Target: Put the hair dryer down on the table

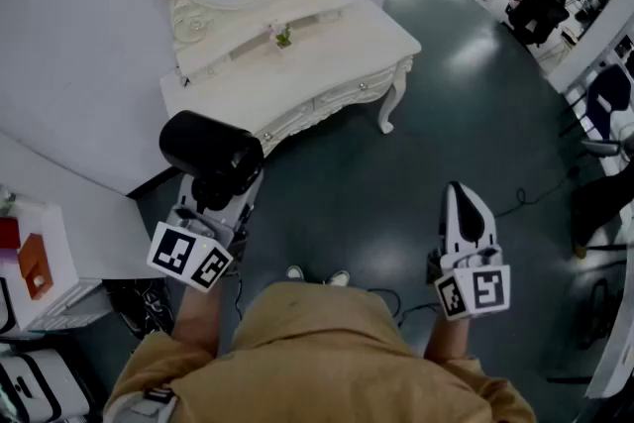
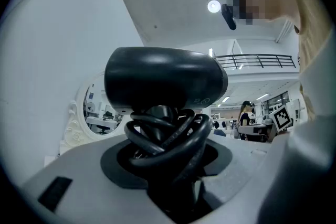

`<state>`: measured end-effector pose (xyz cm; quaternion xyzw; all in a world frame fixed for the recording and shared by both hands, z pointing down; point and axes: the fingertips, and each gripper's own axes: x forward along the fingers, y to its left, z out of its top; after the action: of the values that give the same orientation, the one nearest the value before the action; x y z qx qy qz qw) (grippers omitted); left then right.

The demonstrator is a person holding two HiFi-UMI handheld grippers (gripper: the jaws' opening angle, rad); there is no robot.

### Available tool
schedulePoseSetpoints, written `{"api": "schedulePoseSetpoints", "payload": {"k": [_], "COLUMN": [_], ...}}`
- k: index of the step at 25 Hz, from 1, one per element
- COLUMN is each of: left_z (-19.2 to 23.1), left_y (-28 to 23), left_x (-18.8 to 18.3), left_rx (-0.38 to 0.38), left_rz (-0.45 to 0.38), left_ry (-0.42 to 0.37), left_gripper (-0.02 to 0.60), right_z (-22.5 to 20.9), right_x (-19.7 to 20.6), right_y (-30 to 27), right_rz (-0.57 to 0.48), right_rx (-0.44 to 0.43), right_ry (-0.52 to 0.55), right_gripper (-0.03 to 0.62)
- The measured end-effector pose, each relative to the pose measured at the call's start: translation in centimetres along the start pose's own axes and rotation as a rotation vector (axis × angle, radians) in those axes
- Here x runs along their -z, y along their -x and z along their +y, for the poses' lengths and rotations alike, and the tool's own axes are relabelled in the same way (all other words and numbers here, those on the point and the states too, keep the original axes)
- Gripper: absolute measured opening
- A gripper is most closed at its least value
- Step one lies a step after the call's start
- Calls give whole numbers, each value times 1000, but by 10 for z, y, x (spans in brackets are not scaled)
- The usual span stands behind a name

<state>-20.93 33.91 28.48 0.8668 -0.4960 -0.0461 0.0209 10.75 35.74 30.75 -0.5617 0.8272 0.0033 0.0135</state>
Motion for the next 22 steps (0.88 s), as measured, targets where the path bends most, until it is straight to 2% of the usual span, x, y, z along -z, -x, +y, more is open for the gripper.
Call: {"api": "schedulePoseSetpoints", "payload": {"k": [14,18,22], "left_z": [-7,-11,-19], "left_y": [-4,-8,-16], "left_x": [13,18,21], "left_rx": [-11,-15,-8], "left_rz": [-6,-6,0], "left_ry": [17,18,13], "left_gripper": [225,225,225], "right_z": [-14,-23,-34], "right_x": [14,13,17], "right_y": [1,5,11], "right_rz": [21,2,11], "right_rx": [-13,-28,-15], "right_ry": [-46,-110,-111], "right_gripper": [2,2,2]}}
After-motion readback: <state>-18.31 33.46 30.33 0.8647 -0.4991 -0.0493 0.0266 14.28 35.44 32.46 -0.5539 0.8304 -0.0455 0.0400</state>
